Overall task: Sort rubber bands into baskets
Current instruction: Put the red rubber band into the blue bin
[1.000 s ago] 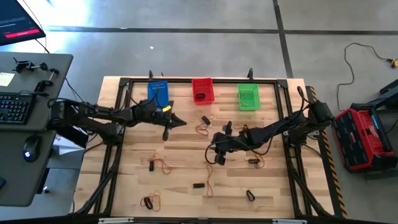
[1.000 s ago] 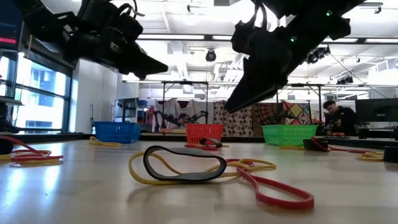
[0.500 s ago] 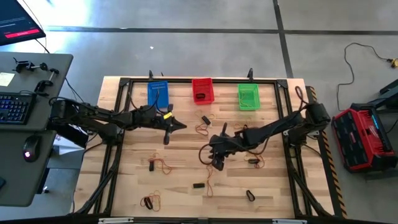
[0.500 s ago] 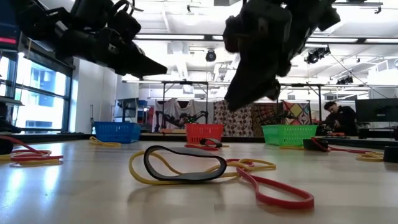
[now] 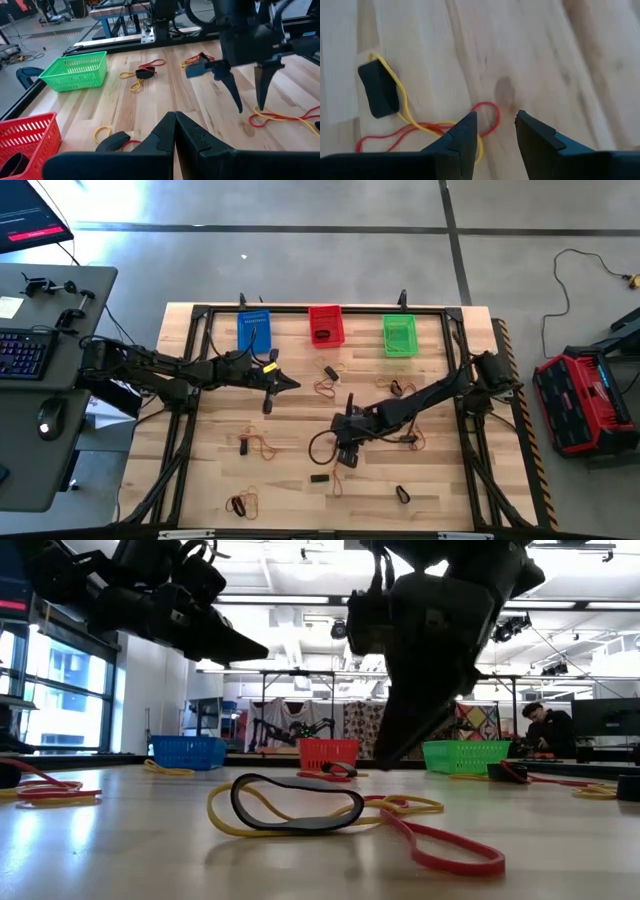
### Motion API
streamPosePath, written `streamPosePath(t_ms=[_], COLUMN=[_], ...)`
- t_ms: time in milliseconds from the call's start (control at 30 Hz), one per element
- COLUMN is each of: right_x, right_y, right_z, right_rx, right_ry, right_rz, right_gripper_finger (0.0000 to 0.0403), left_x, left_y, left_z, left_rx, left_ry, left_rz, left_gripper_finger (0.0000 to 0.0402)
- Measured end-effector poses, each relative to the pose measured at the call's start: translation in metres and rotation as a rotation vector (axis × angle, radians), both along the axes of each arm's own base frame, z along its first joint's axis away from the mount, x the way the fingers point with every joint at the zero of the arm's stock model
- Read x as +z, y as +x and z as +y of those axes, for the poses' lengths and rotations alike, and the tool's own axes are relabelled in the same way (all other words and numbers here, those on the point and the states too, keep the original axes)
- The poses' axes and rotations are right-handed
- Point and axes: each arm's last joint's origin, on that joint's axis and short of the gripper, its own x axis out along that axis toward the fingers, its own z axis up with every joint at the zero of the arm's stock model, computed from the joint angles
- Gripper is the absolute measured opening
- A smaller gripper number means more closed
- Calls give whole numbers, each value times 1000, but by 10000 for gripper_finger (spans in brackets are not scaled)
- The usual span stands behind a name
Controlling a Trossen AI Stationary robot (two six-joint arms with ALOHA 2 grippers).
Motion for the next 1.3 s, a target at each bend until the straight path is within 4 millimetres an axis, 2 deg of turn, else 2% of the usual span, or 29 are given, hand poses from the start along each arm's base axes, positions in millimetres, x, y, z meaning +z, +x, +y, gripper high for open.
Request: streamPosePath(t_ms=[167,400,533,700,833,1033,1300], right_x=[-16,-24,-25,-26,-25,-15,20], right_y=[2,5,4,4,4,1,-1], right_z=[1,1,-1,-3,-4,-13,-31], right_rx=[-8,-23,-28,-8,14,11,-18], right_ry=[6,5,-21,-59,-80,-200,-398], right_rz=[44,50,63,67,61,33,-76], right_gripper_finger=[124,120,88,17,10,2,0], left_x=[0,0,0,0,0,1,3], left_y=[0,0,0,0,0,0,1], left_z=[0,0,0,0,0,0,0], left_rx=[0,0,0,0,0,1,12], left_ry=[0,0,0,0,0,1,-42], left_rz=[0,0,-1,-1,0,-10,-32], left_gripper_finger=[0,0,0,0,0,0,0])
